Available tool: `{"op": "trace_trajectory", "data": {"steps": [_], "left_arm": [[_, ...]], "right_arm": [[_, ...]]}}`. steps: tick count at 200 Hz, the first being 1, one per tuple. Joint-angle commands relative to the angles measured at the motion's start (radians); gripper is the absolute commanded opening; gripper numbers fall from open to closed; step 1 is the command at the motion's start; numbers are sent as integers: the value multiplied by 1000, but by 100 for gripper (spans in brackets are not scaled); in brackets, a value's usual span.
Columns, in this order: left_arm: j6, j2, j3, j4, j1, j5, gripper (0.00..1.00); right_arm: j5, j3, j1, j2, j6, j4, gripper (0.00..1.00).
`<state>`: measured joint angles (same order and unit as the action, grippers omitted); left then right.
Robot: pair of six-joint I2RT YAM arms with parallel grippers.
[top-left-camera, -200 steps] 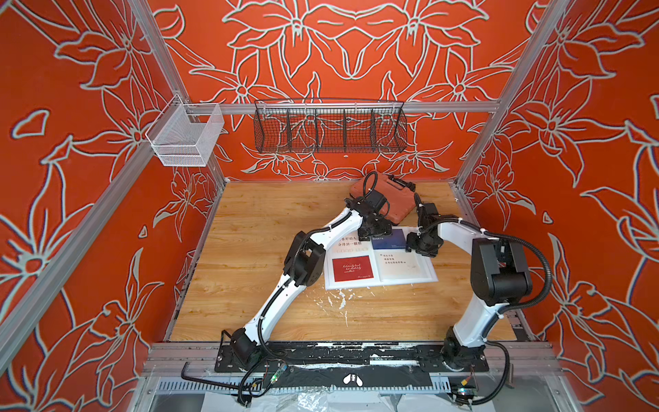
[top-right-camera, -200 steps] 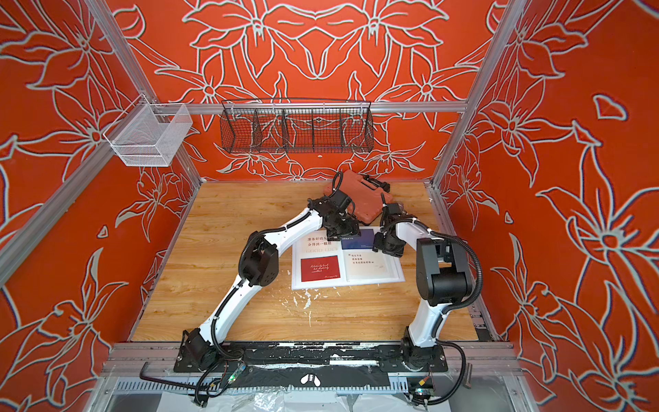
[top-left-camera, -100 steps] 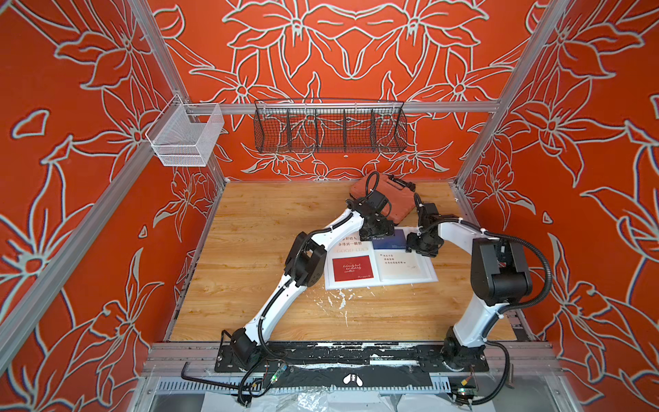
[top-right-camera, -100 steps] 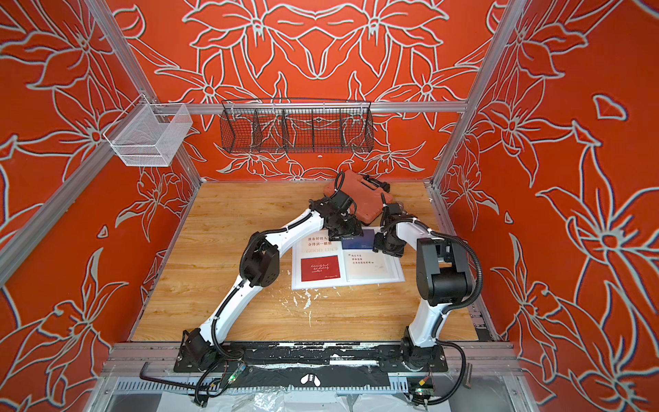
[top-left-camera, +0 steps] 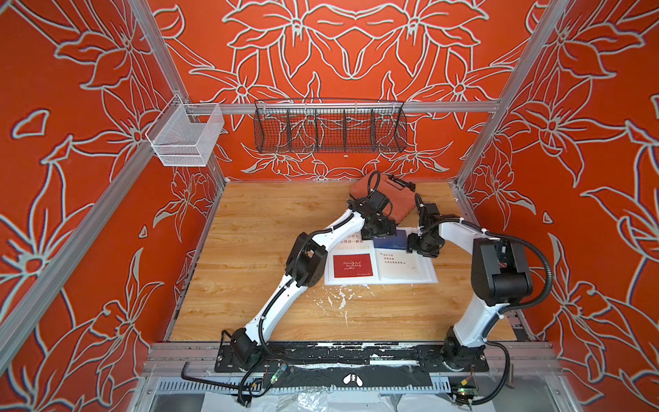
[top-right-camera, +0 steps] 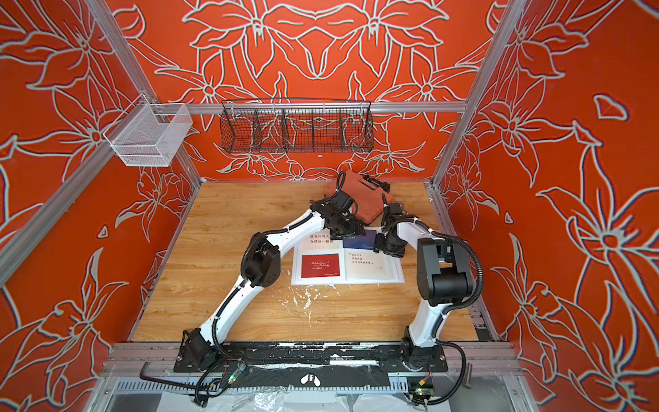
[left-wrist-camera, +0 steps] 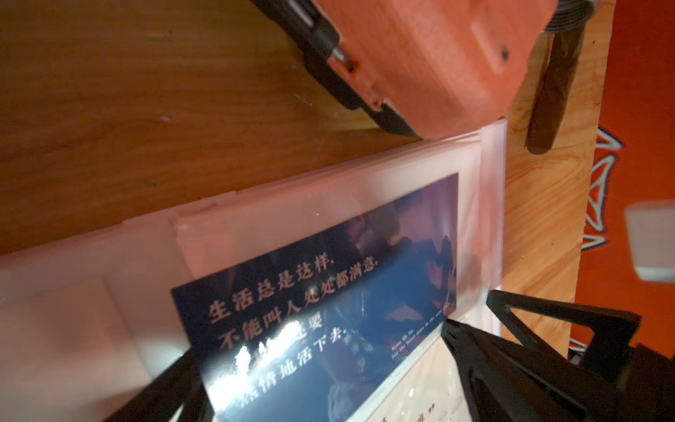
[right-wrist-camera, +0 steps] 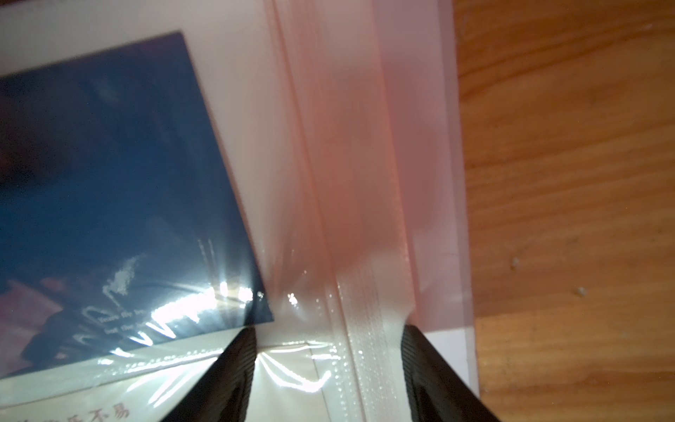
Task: Place the photos into the photo albums
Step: Insert the photo into the photo album.
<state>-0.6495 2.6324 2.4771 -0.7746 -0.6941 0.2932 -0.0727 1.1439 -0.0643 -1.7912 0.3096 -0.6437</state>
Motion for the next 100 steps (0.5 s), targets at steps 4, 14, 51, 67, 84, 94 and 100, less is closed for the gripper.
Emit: {"op": "trace_trajectory", "data": {"steps": [4, 14, 51, 67, 84, 94, 100], "left_arm": [[14, 47, 20, -5, -24, 17, 95], [29, 35, 19, -28, -24, -9, 95], [52, -31, -19, -75, -24, -147, 95], [45, -38, -19, -78, -24, -163, 95], [37, -41, -19, -76, -25, -177, 95], [34, -46, -19, -80, -27, -189, 95], [34, -48, -20, -78, -28, -193, 95]], "right_arm": [[-13, -18, 7, 10, -24, -63, 68], [-12, -24, 13, 22, -20, -63, 69], [-7, -50, 32, 90, -8, -77, 74], [-1, -63, 34, 104, -10, -80, 75], [6, -72, 35, 99, -17, -87, 76], [4, -83, 35, 104, -18, -80, 76], [0, -88, 35, 105, -20, -77, 76]]}}
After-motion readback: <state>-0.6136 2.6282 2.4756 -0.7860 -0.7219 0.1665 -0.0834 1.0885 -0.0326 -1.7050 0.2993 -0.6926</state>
